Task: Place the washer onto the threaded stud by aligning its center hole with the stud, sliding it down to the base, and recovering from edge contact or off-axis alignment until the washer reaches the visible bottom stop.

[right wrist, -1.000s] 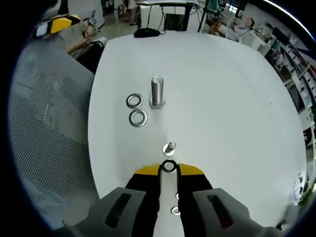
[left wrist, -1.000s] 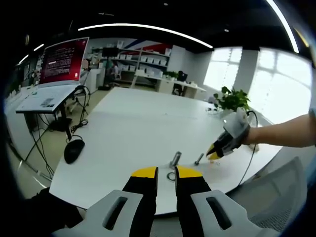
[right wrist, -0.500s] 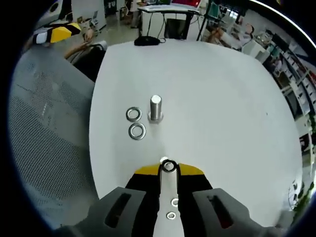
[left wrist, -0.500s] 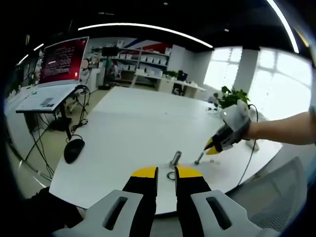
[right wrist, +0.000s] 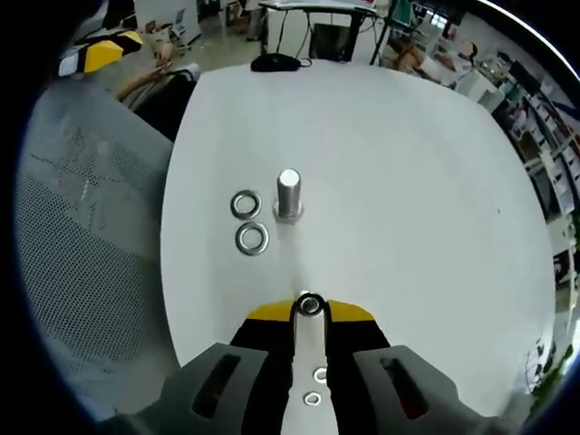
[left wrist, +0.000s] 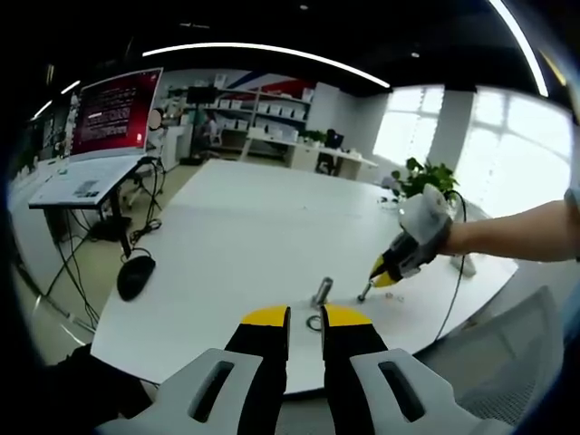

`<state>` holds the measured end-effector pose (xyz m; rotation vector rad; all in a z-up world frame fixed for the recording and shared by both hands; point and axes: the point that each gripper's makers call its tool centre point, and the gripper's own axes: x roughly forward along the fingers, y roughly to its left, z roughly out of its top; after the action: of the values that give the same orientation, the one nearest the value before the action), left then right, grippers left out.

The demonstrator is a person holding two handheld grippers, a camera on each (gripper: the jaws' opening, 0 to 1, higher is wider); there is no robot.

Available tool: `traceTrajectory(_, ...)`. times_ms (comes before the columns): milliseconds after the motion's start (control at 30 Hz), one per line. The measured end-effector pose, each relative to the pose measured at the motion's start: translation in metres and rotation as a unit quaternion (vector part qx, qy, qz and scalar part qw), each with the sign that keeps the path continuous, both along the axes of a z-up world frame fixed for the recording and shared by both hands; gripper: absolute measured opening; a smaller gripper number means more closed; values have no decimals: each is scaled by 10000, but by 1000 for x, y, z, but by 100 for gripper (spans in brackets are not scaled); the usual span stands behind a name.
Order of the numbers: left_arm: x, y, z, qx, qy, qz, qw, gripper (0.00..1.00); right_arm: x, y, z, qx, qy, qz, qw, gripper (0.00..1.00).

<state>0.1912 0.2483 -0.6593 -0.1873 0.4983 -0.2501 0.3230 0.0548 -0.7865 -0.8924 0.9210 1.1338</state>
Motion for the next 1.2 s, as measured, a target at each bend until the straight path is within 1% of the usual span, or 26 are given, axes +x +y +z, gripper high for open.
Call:
traceTrajectory(167,0,1,0,-19,-10,35,10000,11,0,-2,-8,-127,49,0,9999,12)
traceTrajectory(433,0,1,1,-32,-17,61,10000,11,-3,-2,-28,-279,152,42,9995,12)
traceTrajectory(500,0,2,0,-47,-8,73,10000,11,-4,-2,-32,-347,163,114,9992,12)
traceTrajectory(633,1,2,1,-57,-28,88,9999,11,-7,-3,-34,-429,270,136,9986,13)
traceTrajectory(767,1,2,3,-94,-71,112,9999,11,-8,-3,-40,-490,283,211,9982,13)
traceTrajectory(933,1,3,2,-89,-59,120,9999,11,-8,-4,-46,-554,268,262,9978,13)
traceTrajectory(967,1,2,2,-88,-54,117,9999,11,-8,-4,-47,-566,289,272,9976,13)
traceTrajectory(1000,1,2,2,-85,-48,115,9999,11,-9,-3,-46,-496,316,285,9979,14)
traceTrajectory(1067,1,2,2,-85,-53,116,9999,11,-10,-3,-47,-453,444,196,9978,15)
traceTrajectory(1133,1,2,2,-91,-53,121,9999,11,-11,-2,-47,-342,495,149,9981,19)
traceTrajectory(1200,1,3,2,-95,-58,125,9999,11,-9,-5,-46,-336,424,81,9985,24)
